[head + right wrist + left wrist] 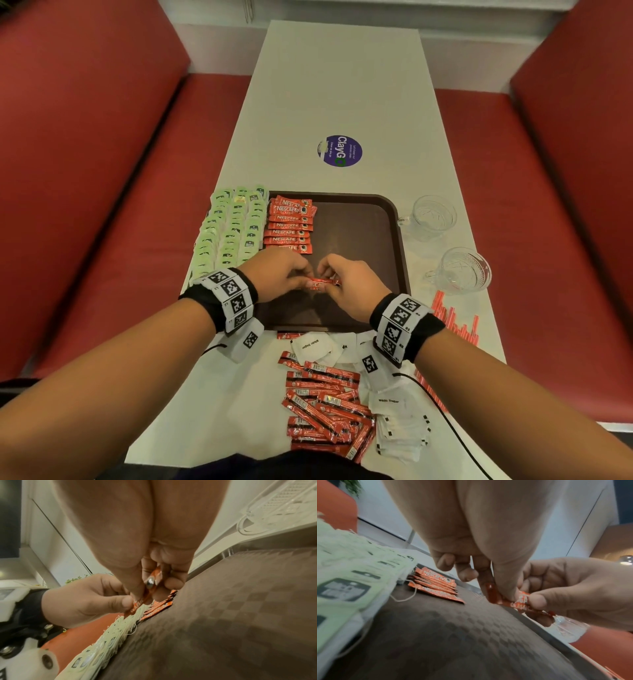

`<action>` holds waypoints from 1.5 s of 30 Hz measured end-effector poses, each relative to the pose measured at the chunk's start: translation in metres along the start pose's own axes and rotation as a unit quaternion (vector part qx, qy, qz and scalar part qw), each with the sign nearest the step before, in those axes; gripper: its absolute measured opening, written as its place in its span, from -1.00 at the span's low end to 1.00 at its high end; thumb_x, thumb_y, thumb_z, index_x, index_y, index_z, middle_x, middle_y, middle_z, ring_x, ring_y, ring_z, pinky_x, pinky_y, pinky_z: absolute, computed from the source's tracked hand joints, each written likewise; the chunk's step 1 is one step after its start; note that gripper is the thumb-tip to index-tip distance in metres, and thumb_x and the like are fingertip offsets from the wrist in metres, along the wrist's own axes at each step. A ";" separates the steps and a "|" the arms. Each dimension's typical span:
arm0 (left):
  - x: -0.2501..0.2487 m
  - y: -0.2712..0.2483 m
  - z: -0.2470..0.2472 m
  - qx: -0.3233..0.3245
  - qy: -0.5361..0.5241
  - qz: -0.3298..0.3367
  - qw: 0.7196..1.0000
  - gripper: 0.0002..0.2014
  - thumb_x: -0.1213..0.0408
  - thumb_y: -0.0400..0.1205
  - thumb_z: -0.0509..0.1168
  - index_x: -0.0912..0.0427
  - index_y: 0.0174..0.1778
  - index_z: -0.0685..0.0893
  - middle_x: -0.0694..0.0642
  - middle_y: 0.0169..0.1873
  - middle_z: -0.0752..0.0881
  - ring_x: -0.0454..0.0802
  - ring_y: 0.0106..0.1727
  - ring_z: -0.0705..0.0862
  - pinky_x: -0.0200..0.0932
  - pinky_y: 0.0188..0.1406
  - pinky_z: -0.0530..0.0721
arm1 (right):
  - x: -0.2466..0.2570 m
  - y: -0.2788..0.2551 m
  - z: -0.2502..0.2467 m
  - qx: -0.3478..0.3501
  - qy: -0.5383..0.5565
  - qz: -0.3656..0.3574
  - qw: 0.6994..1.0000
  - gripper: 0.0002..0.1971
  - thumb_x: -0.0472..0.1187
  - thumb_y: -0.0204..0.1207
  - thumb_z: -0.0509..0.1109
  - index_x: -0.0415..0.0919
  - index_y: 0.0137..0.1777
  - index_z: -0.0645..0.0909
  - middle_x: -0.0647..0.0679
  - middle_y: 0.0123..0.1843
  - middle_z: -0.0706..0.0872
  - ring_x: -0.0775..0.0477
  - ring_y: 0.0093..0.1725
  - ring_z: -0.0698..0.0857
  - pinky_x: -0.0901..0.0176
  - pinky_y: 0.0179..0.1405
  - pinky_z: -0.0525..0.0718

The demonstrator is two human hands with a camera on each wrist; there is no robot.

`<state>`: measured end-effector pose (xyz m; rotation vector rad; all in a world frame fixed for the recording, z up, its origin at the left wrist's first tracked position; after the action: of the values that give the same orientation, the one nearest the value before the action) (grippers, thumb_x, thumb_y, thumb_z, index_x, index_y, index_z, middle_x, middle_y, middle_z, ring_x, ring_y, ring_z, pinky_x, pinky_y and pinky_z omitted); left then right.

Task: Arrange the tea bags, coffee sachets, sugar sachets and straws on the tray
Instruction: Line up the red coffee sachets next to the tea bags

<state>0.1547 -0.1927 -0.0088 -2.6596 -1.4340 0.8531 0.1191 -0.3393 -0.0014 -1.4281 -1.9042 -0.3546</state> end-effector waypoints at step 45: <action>-0.032 -0.081 0.044 -0.002 0.061 -0.017 0.998 -0.87 -0.10 0.56 0.44 -0.19 -0.08 0.79 -0.26 -0.19 0.68 -0.23 -0.07 0.51 -0.16 -0.05 0.49 | 0.014 -0.090 0.048 0.131 -0.197 -0.056 0.970 -0.82 -0.15 0.43 0.40 -0.05 -0.30 0.45 -0.03 -0.25 0.65 -0.13 -0.23 0.60 0.00 -0.24 0.63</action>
<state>0.0583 -0.1813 -0.0110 -2.6301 -1.4494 0.6748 0.0164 -0.3318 -0.0075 -1.2850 -2.2548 0.1407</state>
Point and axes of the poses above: each hand's wrist, its own y-axis towards the middle knuckle, its own z-axis out of the palm, x = y × z, the point moved 6 cm from there along y, towards the middle knuckle
